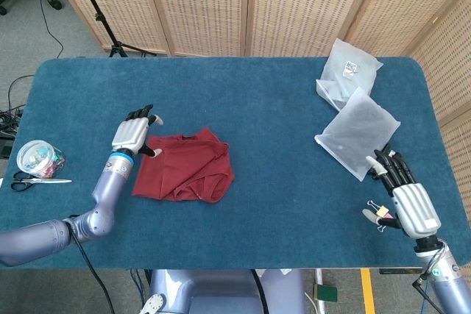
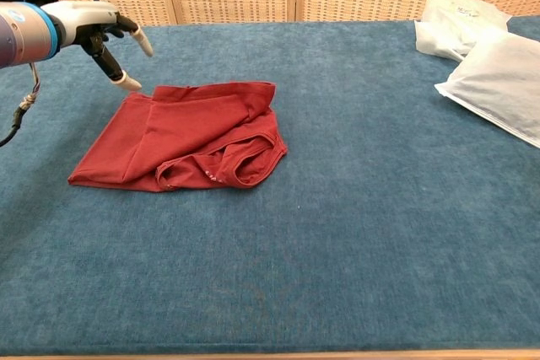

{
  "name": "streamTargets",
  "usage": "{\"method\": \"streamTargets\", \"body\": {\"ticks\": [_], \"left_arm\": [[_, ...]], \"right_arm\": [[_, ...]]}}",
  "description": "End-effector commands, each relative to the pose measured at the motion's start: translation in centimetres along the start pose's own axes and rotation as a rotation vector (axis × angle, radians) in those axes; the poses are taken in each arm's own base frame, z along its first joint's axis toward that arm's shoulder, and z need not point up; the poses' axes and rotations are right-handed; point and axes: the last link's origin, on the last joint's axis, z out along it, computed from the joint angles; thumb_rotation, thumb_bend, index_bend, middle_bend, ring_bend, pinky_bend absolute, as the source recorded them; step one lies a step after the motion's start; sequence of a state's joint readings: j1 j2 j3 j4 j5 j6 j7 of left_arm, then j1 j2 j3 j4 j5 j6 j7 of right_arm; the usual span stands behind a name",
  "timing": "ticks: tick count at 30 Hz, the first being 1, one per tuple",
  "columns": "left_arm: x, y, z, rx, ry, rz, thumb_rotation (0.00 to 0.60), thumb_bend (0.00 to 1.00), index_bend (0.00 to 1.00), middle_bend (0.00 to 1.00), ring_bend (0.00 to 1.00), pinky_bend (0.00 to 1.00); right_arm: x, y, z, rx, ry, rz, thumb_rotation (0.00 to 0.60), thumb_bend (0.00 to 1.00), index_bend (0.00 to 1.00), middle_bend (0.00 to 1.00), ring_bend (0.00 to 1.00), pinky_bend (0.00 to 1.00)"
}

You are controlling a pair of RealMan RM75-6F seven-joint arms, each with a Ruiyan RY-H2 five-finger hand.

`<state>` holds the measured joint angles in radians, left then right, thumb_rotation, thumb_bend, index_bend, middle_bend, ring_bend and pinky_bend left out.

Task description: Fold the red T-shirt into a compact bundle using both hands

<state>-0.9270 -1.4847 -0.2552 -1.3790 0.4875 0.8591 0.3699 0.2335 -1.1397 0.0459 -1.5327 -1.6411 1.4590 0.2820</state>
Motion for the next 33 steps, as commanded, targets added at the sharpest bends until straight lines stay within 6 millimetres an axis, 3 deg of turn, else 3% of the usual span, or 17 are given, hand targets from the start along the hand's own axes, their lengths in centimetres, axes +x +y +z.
{"method": "streamTargets", "body": {"ticks": [1,22,33], "left_arm": [[-0.6,-0.3,0.1,-0.002,0.006,-0.001,0.600,0.26,0.42,0.00,0.00,0.00],[-2.8,0.0,2.3,0.037,0.006,0.009,0.600,0.27,0.47,0.00,0.00,0.00],[-3.3,0.6,2.4,0.013,0.000,0.007,0.600,0.27,0.48,0.00,0.00,0.00]], "right_arm": [[-0.1,0.0,0.1,-0.002,-0.004,0.000,0.600,0.00,0.00,0.00,0.00,0.00],[-0.2,0.4,0.4,-0.017,-0.012,-0.002,0.600,0.00,0.00,0.00,0.00,0.00],[-0.3,0.5,0.4,-0.019,-0.015,-0.003,0.600,0.00,0.00,0.00,0.00,0.00]]}}
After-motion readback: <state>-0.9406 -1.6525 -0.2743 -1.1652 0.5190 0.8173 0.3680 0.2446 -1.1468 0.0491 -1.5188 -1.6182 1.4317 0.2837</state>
